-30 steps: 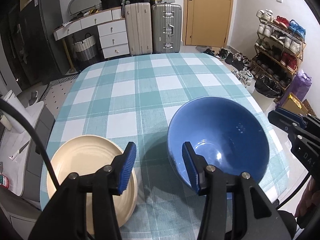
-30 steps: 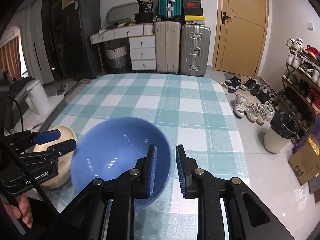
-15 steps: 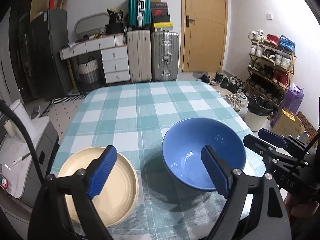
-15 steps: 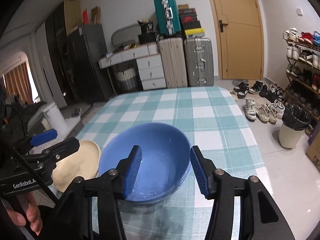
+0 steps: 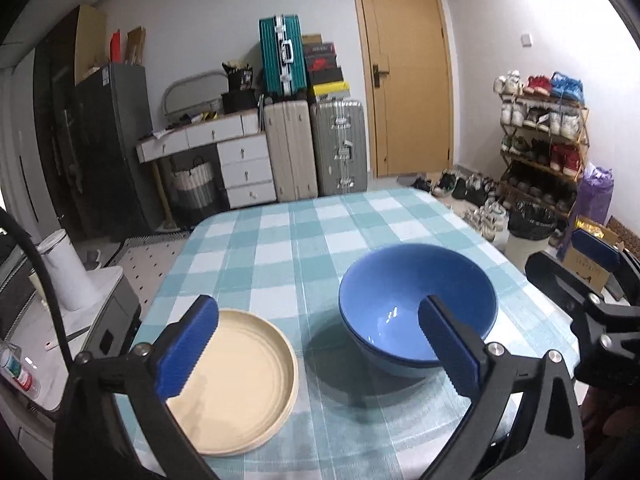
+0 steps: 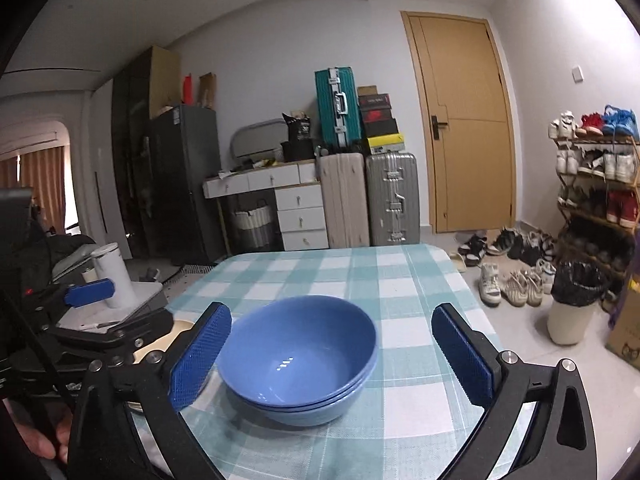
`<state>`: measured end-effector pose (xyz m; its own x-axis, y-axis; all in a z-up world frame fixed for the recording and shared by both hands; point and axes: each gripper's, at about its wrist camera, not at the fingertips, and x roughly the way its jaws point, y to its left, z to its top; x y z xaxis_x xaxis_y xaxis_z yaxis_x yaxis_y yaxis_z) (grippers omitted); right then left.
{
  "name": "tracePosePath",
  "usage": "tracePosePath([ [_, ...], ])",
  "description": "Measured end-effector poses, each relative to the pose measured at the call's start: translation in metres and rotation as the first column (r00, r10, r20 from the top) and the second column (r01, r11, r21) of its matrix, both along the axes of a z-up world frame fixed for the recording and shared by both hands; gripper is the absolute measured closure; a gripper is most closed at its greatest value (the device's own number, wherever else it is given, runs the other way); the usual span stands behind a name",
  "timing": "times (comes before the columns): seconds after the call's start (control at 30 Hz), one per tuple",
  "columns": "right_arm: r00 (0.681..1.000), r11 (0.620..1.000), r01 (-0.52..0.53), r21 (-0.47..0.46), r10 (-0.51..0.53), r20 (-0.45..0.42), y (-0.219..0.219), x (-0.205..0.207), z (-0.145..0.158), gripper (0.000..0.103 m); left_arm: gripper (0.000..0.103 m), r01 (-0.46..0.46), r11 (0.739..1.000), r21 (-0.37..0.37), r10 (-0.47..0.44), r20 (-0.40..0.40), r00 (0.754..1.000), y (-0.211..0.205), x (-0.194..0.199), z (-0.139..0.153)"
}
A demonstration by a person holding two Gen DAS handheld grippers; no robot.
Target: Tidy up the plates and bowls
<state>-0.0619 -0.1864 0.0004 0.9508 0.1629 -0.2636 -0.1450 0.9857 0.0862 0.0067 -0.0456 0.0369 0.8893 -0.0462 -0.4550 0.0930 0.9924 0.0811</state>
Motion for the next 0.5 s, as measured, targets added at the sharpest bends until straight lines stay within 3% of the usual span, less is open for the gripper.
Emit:
tracePosePath([
  [0.17,1.000,0.999,-0.025,-0.039,0.024,-0.013,0.010,-0.002,0.001,0.001,0.002,0.003,1.000,-0.016,-0.002,0.030,1.000,0.007,0.005,-0.010],
  [0.3,0.999,0.995,-0.047,-0.083,0.047,0.005,0.021,-0.007,0.002,0.001,0.002,0.015,0.998,-0.067,-0.018,-0.037,0.999,0.009,0.013,-0.021],
  [0.5,0.995,0.989,-0.073,-0.128,0.080,0.051,0.033,-0.016,0.003,0.001,0.002,0.000,0.996,-0.094,0.000,0.002,1.000,0.013,0.005,-0.018],
])
